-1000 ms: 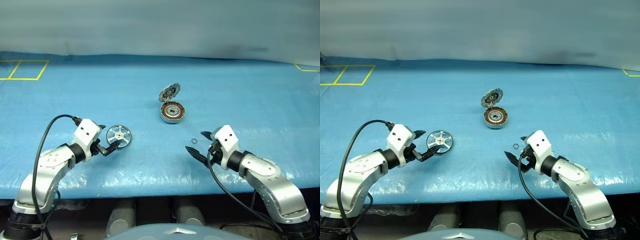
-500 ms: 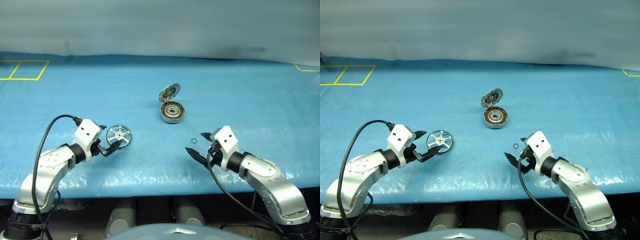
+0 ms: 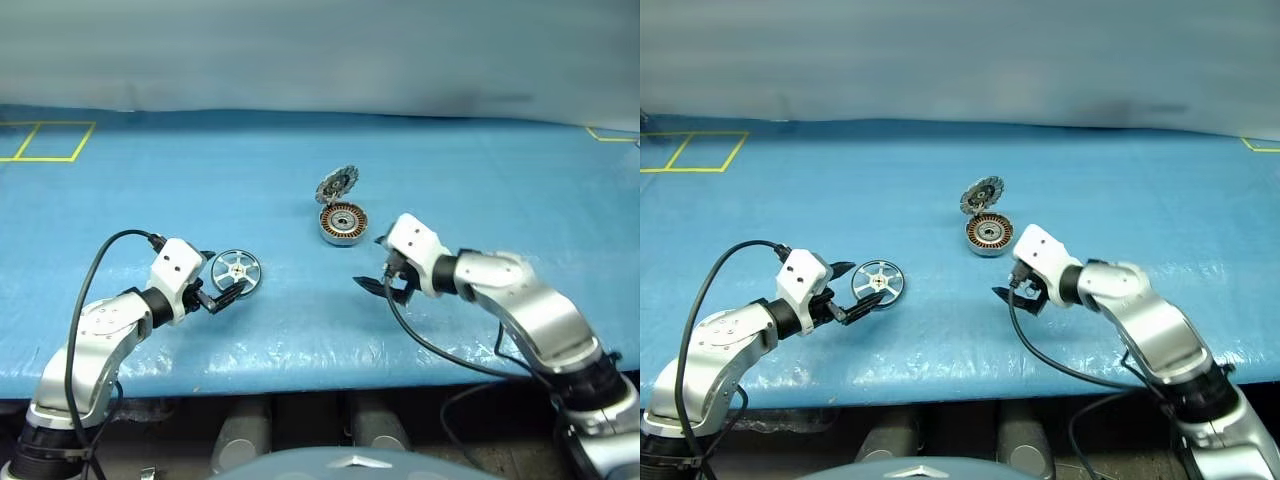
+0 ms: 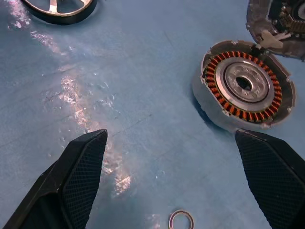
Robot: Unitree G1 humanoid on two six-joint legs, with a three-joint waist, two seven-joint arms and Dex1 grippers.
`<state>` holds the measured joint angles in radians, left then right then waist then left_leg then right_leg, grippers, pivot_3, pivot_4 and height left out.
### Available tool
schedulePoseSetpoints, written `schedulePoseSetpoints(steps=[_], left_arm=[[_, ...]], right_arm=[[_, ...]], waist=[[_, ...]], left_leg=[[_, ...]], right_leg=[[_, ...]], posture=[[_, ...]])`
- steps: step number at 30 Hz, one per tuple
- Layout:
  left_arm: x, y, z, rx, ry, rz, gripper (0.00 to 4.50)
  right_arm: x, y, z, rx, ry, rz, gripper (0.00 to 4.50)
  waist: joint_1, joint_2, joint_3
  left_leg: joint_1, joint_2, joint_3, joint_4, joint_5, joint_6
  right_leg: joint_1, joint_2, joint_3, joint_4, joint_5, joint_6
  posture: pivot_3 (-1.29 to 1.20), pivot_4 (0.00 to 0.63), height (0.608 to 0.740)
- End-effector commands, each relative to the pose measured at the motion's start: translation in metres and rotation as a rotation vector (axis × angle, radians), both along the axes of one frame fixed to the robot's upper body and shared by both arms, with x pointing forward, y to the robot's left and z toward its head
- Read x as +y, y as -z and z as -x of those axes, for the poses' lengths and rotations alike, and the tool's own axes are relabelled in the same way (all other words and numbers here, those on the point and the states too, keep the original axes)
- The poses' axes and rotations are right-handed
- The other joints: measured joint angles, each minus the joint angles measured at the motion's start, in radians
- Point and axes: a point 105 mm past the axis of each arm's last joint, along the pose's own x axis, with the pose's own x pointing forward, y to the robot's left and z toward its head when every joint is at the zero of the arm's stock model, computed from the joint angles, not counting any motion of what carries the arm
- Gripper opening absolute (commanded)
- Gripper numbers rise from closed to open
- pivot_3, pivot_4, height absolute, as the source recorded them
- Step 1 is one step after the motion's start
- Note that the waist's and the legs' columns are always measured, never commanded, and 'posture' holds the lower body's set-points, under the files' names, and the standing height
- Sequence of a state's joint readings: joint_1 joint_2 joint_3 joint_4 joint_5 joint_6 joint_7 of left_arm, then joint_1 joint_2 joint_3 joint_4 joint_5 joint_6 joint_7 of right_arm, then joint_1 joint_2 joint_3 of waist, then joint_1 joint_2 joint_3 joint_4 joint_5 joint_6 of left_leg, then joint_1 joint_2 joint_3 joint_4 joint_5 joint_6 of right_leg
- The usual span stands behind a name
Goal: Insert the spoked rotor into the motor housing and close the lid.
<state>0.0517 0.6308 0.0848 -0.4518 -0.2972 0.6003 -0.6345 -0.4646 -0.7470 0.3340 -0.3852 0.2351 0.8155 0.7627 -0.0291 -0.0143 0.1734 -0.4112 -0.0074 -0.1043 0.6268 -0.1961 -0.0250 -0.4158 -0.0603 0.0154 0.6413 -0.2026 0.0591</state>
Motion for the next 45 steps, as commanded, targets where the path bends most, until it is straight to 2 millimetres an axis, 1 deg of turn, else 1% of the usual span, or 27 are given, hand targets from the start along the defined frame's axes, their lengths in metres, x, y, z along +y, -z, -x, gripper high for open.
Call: schedulePoseSetpoints(steps=[1, 3, 8, 11, 17, 22, 29, 38, 45], left_arm=[[-0.006, -0.009, 0.0, -0.04, 0.031, 0.007, 4.48], [-0.008, -0.009, 0.001, -0.042, 0.035, 0.009, 4.48], [-0.011, -0.008, 0.005, -0.042, 0.05, 0.012, 4.48], [-0.013, -0.007, 0.008, -0.039, 0.057, 0.011, 4.48], [-0.016, -0.005, 0.012, -0.037, 0.059, 0.021, 4.48], [-0.017, -0.006, 0.012, -0.042, 0.058, 0.027, 4.48], [-0.019, -0.006, 0.01, -0.045, 0.067, 0.031, 4.48], [-0.022, -0.003, 0.008, -0.037, 0.08, 0.033, 4.48], [-0.022, -0.003, 0.009, -0.035, 0.08, 0.036, 4.48]], right_arm=[[0.012, -0.002, -0.013, 0.001, -0.116, 0.126, 4.5], [0.019, -0.003, -0.029, -0.019, -0.154, 0.209, 4.5], [0.034, -0.005, -0.068, -0.06, -0.164, 0.311, 4.5], [0.041, -0.004, -0.079, -0.057, -0.178, 0.336, 4.5], [0.042, 0.001, -0.096, -0.044, -0.167, 0.374, 4.5], [0.039, 0.002, -0.098, -0.033, -0.174, 0.386, 4.5], [0.035, 0.002, -0.094, -0.017, -0.187, 0.389, 4.5], [0.047, -0.013, -0.091, -0.072, -0.199, 0.313, 4.5], [0.045, 0.0, -0.085, -0.017, -0.211, 0.333, 4.5]], waist=[[-0.001, 0.0, 0.0], [-0.004, 0.0, 0.0], [-0.011, 0.0, 0.001], [-0.012, 0.0, 0.001], [-0.01, 0.001, 0.001], [-0.011, 0.001, 0.001], [-0.015, 0.001, 0.001], [-0.016, 0.001, 0.001], [-0.016, 0.001, 0.001]], left_leg=[[0.0, 0.0, 0.0, 0.0, 0.0, 0.0], [0.0, 0.0, 0.0, -0.001, 0.0, 0.0], [0.0, 0.0, 0.0, -0.001, 0.0, 0.0], [0.0, 0.0, 0.0, -0.001, 0.0, 0.0], [0.0, 0.0, 0.0, -0.002, 0.0, 0.0], [0.001, 0.0, 0.0, -0.002, 0.0, 0.0], [0.001, 0.0, 0.0, -0.002, 0.0, 0.0], [0.001, 0.0, 0.0, -0.002, 0.0, 0.0], [0.001, 0.0, 0.0, -0.002, 0.0, 0.0]], right_leg=[[0.0, 0.0, 0.0, 0.0, 0.0, 0.0], [-0.001, 0.0, 0.0, 0.0, 0.0, 0.0], [0.0, 0.0, 0.0, 0.0, 0.0, 0.0], [-0.001, 0.0, 0.0, 0.001, 0.0, 0.0], [-0.001, 0.0, 0.0, 0.001, 0.0, 0.0], [-0.001, 0.001, 0.0, 0.002, 0.0, 0.0], [-0.001, 0.001, 0.0, 0.002, 0.0, 0.0], [-0.001, 0.001, 0.0, 0.002, 0.0, 0.0], [-0.001, 0.001, 0.0, 0.002, 0.0, 0.0]], posture=[[0.0, 0.15, 0.74], [0.0, 0.15, 0.74], [0.0, 0.15, 0.74], [0.0, 0.15, 0.74], [0.0, 0.15, 0.74], [0.0, 0.15, 0.74], [0.0, 0.15, 0.74], [0.0, 0.15, 0.74], [0.0, 0.15, 0.74]])
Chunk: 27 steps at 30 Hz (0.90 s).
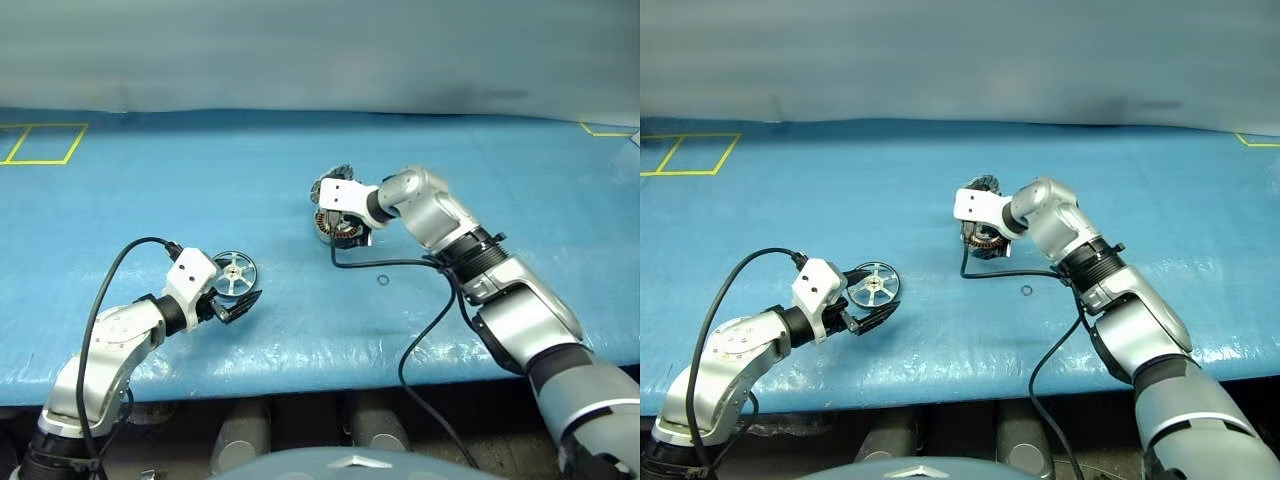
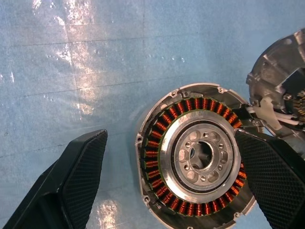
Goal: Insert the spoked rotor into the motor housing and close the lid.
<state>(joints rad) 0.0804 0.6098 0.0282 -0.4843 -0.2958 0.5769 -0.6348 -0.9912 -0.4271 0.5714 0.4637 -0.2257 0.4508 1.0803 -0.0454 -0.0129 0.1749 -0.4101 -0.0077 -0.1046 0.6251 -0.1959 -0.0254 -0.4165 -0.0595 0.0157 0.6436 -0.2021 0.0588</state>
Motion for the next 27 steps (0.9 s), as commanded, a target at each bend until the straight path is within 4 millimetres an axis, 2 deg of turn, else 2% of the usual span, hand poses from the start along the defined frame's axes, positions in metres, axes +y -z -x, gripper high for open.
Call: schedulePoseSetpoints(steps=[1, 13, 16, 20, 22, 27], left_arm=[[-0.003, -0.01, -0.001, -0.046, 0.015, 0.014, 4.48], [-0.004, -0.01, 0.0, -0.047, 0.018, 0.019, 4.48], [-0.005, -0.01, 0.0, -0.048, 0.021, 0.018, 4.5], [-0.006, -0.01, -0.001, -0.05, 0.023, 0.018, 4.5], [-0.006, -0.01, -0.001, -0.05, 0.025, 0.019, 4.5], [-0.005, -0.01, -0.001, -0.05, 0.023, 0.02, 4.5]], right_arm=[[0.001, -0.002, 0.002, 0.006, -0.005, -0.01, 4.5], [-0.008, 0.017, -0.001, 0.067, 0.048, 0.024, 4.5], [-0.007, 0.018, -0.003, 0.07, 0.05, 0.03, 3.91], [-0.004, 0.019, -0.004, 0.075, 0.047, 0.037, 2.55], [-0.002, 0.02, -0.004, 0.078, 0.044, 0.037, 2.03], [0.007, 0.018, 0.002, 0.082, 0.023, 0.004, 1.91]], waist=[[0.0, 0.0, 0.0], [-0.001, 0.0, 0.0], [-0.001, 0.0, 0.0], [-0.001, 0.0, 0.0], [-0.004, -0.001, 0.0], [-0.017, 0.0, 0.0]], left_leg=[[0.0, 0.0, 0.0, 0.0, 0.0, 0.0], [0.001, 0.0, 0.0, 0.0, 0.0, 0.0], [0.001, 0.0, 0.0, 0.0, 0.0, 0.0], [0.002, 0.0, 0.0, 0.0, 0.0, 0.0], [0.002, 0.0, 0.0, 0.0, 0.0, 0.0], [0.006, 0.0, 0.0, 0.0, 0.0, 0.0]], right_leg=[[0.0, 0.0, 0.0, 0.0, 0.0, 0.0], [0.001, 0.0, 0.0, 0.0, 0.0, 0.0], [0.001, 0.0, 0.0, 0.0, 0.0, 0.0], [0.002, 0.0, 0.0, 0.0, 0.0, 0.0], [0.002, 0.0, 0.0, 0.0, 0.0, 0.0], [0.005, 0.0, 0.001, 0.001, 0.0, 0.0]], posture=[[0.0, 0.15, 0.74], [0.0, 0.15, 0.74], [0.0, 0.15, 0.74], [0.0, 0.15, 0.74], [0.0, 0.15, 0.74], [0.0, 0.15, 0.74]])
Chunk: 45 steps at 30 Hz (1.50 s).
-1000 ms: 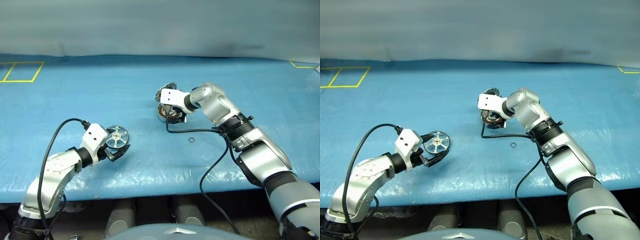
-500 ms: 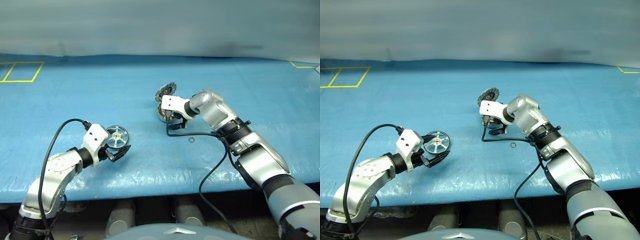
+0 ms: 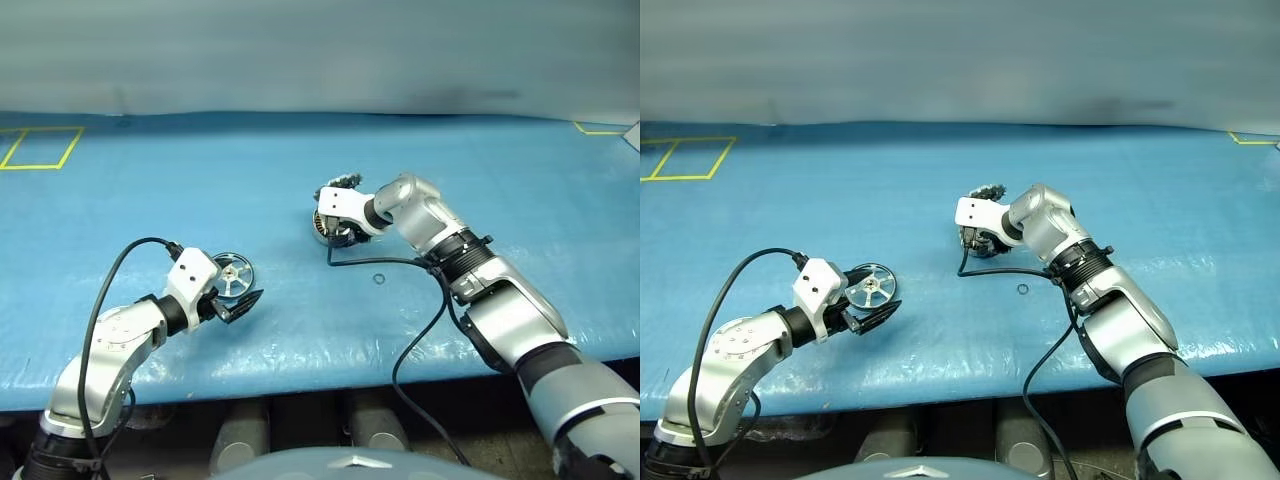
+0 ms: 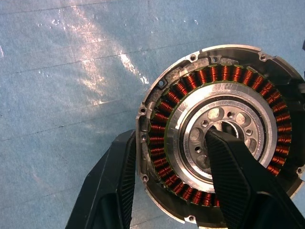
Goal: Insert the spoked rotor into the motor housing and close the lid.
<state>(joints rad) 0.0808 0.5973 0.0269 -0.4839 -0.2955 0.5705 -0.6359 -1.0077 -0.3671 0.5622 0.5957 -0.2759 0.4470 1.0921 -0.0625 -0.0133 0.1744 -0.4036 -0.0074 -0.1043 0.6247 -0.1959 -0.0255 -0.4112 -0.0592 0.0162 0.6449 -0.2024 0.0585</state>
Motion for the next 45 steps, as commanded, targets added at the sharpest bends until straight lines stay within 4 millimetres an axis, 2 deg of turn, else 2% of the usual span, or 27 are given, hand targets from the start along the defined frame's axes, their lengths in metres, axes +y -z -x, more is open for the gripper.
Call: schedulePoseSetpoints(steps=[1, 4, 11, 17, 24, 31, 39, 45], left_arm=[[-0.003, -0.01, 0.0, -0.046, 0.019, 0.007, 4.5], [-0.002, -0.009, -0.001, -0.044, 0.014, 0.007, 4.5], [-0.002, -0.007, -0.001, -0.031, 0.015, 0.013, 4.5], [-0.002, -0.006, -0.001, -0.025, 0.022, 0.013, 4.5], [-0.002, -0.006, -0.001, -0.02, 0.025, 0.013, 4.5], [-0.002, -0.005, 0.0, -0.016, 0.021, 0.014, 4.5], [-0.003, -0.004, 0.0, -0.014, 0.02, 0.02, 4.5], [-0.004, -0.004, -0.001, -0.015, 0.027, 0.024, 4.5]], right_arm=[[0.011, 0.0, 0.008, 0.014, -0.026, -0.037, 1.9], [0.021, 0.004, 0.024, 0.017, -0.061, -0.061, 1.9], [0.036, 0.014, 0.074, 0.071, -0.141, -0.111, 1.9], [0.049, 0.015, 0.102, 0.106, -0.164, -0.172, 1.9], [0.063, 0.012, 0.113, 0.119, -0.171, -0.234, 1.9], [0.064, 0.016, 0.11, 0.119, -0.163, -0.222, 1.9], [0.064, 0.009, 0.109, 0.087, -0.177, -0.23, 4.45], [0.063, -0.014, 0.107, 0.043, -0.191, -0.277, 4.45]], waist=[[0.0, 0.0, 0.0], [0.0, 0.0, 0.0], [-0.002, 0.0, 0.0], [-0.002, 0.0, 0.0], [-0.003, 0.0, 0.0], [-0.004, 0.0, 0.0], [0.004, 0.0, 0.0], [0.005, 0.0, 0.0]], left_leg=[[0.0, 0.0, 0.0, 0.0, 0.0, 0.0], [0.0, 0.0, 0.0, -0.002, 0.0, 0.0], [0.002, 0.001, -0.001, -0.01, -0.001, -0.001], [0.003, 0.001, 0.0, -0.01, -0.001, -0.002], [0.004, 0.001, 0.0, -0.008, -0.001, -0.002], [0.004, 0.001, 0.0, -0.008, -0.001, -0.002], [0.003, 0.001, 0.0, -0.008, -0.001, -0.002], [0.003, 0.001, 0.0, -0.008, -0.001, -0.002]], right_leg=[[0.0, 0.0, 0.0, 0.0, 0.0, 0.0], [0.0, 0.0, 0.0, 0.0, 0.0, -0.001], [-0.003, 0.0, 0.0, 0.0, -0.002, 0.001], [-0.002, 0.0, -0.001, -0.001, -0.003, 0.001], [-0.001, 0.0, -0.001, 0.0, -0.005, -0.003], [-0.001, 0.001, -0.001, 0.0, -0.005, -0.003], [-0.001, 0.0, -0.001, -0.001, -0.005, -0.003], [-0.001, 0.0, -0.001, -0.001, -0.005, -0.002]], posture=[[0.0, 0.15, 0.74], [0.0, 0.15, 0.74], [0.0, 0.15, 0.74], [0.0, 0.15, 0.74], [0.0, 0.15, 0.74], [0.0, 0.15, 0.74], [0.0, 0.15, 0.74], [0.0, 0.15, 0.74]])
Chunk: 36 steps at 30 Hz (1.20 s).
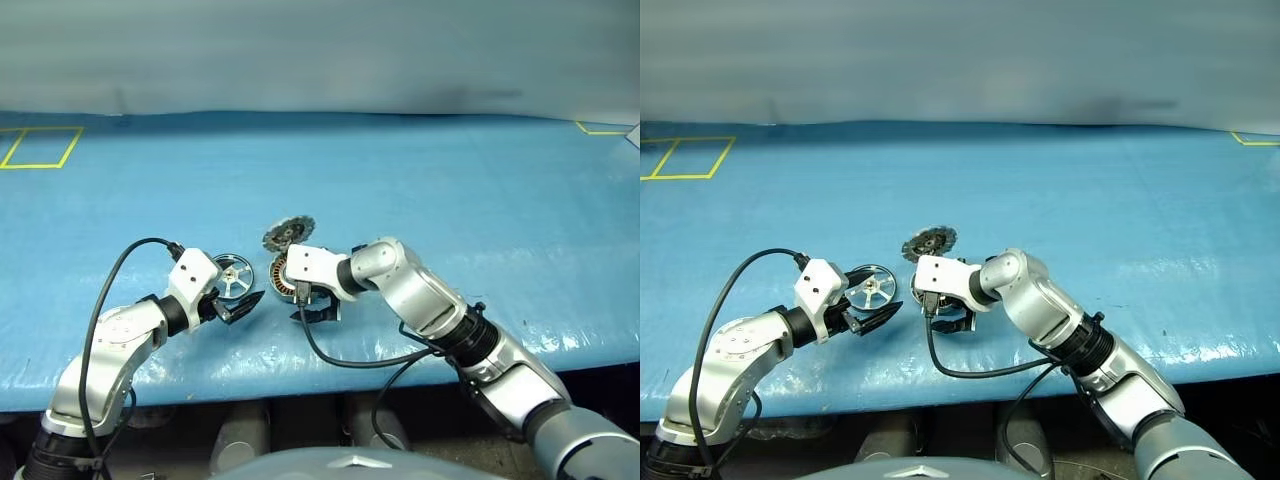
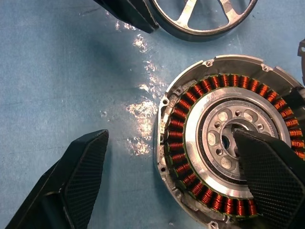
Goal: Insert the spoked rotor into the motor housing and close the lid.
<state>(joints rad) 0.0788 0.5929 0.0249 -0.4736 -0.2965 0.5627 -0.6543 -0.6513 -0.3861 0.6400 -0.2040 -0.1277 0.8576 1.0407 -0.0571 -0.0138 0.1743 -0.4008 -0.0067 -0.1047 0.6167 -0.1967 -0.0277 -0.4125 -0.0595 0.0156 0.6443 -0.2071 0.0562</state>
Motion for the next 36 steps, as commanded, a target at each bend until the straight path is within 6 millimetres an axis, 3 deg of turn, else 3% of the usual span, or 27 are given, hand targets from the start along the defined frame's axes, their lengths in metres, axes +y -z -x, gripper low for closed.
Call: schedulePoseSetpoints(steps=[1, 6, 11, 14, 19, 28, 36], left_arm=[[-0.003, -0.006, -0.002, -0.022, 0.013, 0.014, 4.5], [-0.004, -0.007, -0.002, -0.024, 0.021, 0.014, 4.5], [-0.004, -0.008, -0.001, -0.023, 0.022, 0.016, 4.5], [-0.003, -0.007, 0.001, -0.016, 0.021, 0.016, 4.5], [-0.001, -0.006, 0.002, -0.007, 0.021, 0.013, 4.5], [-0.004, -0.007, 0.0, -0.002, 0.038, 0.014, 4.5], [-0.003, -0.007, 0.0, -0.005, 0.036, 0.011, 4.5]], right_arm=[[0.004, -0.033, -0.002, -0.079, -0.02, -0.08, 4.45], [-0.008, -0.066, 0.005, -0.071, 0.015, -0.268, 4.45], [-0.054, -0.076, 0.012, -0.051, 0.187, -0.483, 4.45], [-0.097, -0.05, 0.01, -0.052, 0.427, -0.497, 4.45], [-0.131, -0.014, 0.009, -0.125, 0.717, -0.518, 4.45], [-0.13, 0.023, -0.011, -0.199, 0.978, -0.593, 4.45], [-0.133, 0.045, -0.007, -0.153, 1.041, -0.567, 4.45]], waist=[[-0.002, 0.0, 0.0], [0.002, 0.0, 0.0], [0.023, -0.001, 0.0], [0.028, -0.001, -0.001], [0.022, 0.0, 0.0], [0.021, 0.0, 0.0], [0.021, 0.0, 0.0]], left_leg=[[0.0, 0.0, 0.0, 0.0, 0.0, 0.0], [0.0, 0.0, 0.0, 0.0, 0.0, 0.0], [-0.001, 0.0, -0.001, -0.001, 0.0, 0.0], [-0.001, 0.0, 0.0, 0.0, 0.0, 0.0], [-0.001, 0.001, 0.002, 0.0, 0.0, 0.0], [-0.001, 0.001, 0.003, 0.001, 0.0, 0.0], [-0.001, 0.001, 0.002, -0.001, 0.0, 0.0]], right_leg=[[0.0, 0.0, 0.0, 0.0, 0.0, 0.0], [0.0, 0.0, 0.0, 0.0, 0.0, 0.0], [0.001, 0.0, 0.0, -0.001, -0.001, 0.001], [0.0, -0.001, 0.0, -0.001, -0.001, 0.001], [-0.001, 0.0, 0.001, 0.0, -0.002, 0.0], [0.0, -0.001, 0.001, -0.001, -0.001, 0.0], [-0.001, -0.001, 0.001, -0.001, -0.001, 0.0]], posture=[[0.0, 0.15, 0.74], [0.0, 0.15, 0.74], [0.0, 0.15, 0.74], [0.0, 0.15, 0.74], [0.0, 0.15, 0.74], [0.0, 0.15, 0.74], [0.0, 0.15, 0.74]])
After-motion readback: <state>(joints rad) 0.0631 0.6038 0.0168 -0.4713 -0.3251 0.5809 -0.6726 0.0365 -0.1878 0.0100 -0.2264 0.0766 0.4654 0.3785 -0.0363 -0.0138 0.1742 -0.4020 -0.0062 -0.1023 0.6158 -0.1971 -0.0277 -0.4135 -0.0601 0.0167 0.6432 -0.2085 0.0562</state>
